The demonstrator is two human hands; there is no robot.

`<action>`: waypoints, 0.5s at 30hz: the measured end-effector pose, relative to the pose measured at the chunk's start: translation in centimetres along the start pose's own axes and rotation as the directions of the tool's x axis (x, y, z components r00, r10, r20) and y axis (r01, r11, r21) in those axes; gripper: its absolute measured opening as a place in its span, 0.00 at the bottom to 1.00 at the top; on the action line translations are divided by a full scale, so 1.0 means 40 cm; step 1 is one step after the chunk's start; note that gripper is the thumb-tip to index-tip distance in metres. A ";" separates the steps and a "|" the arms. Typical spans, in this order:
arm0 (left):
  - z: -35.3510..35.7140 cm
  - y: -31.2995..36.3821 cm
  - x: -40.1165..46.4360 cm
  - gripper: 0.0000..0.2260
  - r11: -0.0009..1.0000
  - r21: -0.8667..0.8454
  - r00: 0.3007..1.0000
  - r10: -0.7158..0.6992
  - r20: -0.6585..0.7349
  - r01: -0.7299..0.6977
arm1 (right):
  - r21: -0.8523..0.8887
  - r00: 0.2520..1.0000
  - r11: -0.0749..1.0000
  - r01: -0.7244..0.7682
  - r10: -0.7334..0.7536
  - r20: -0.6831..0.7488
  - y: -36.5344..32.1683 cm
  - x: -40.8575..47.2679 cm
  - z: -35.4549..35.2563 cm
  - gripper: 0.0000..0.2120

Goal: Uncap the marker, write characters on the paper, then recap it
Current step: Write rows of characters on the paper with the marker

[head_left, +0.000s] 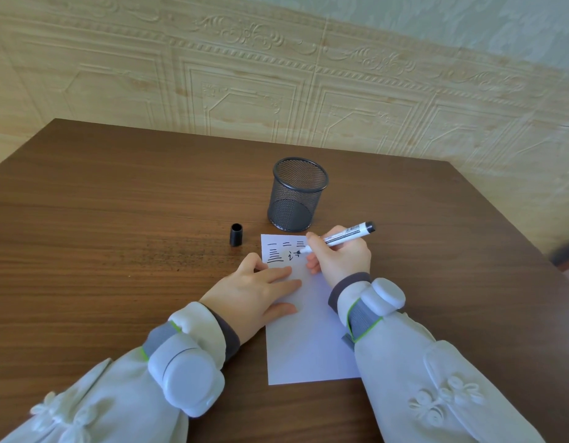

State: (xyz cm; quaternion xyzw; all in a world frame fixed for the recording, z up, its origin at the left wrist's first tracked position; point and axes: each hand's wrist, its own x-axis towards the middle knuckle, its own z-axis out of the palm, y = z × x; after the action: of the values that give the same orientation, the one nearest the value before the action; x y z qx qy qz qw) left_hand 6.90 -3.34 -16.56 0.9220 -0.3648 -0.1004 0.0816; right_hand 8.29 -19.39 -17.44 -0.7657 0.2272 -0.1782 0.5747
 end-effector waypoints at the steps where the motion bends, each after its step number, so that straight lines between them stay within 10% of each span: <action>1: -0.002 0.001 0.000 0.22 1.000 -0.001 1.000 -0.001 0.003 0.001 | -0.001 1.000 1.000 0.001 -0.001 0.004 -0.001 -0.001 0.001 0.12; 15: 0.000 -0.001 0.001 0.22 1.000 -0.001 1.000 -0.004 0.007 0.004 | -0.051 0.999 0.999 -0.013 0.011 -0.035 -0.009 -0.010 -0.003 0.13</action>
State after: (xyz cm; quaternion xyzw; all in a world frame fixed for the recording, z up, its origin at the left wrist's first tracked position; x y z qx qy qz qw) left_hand 6.96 -3.33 -16.59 0.9224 -0.3631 -0.1039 0.0804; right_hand 7.95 -19.18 -17.06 -0.7755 0.2460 -0.1821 0.5522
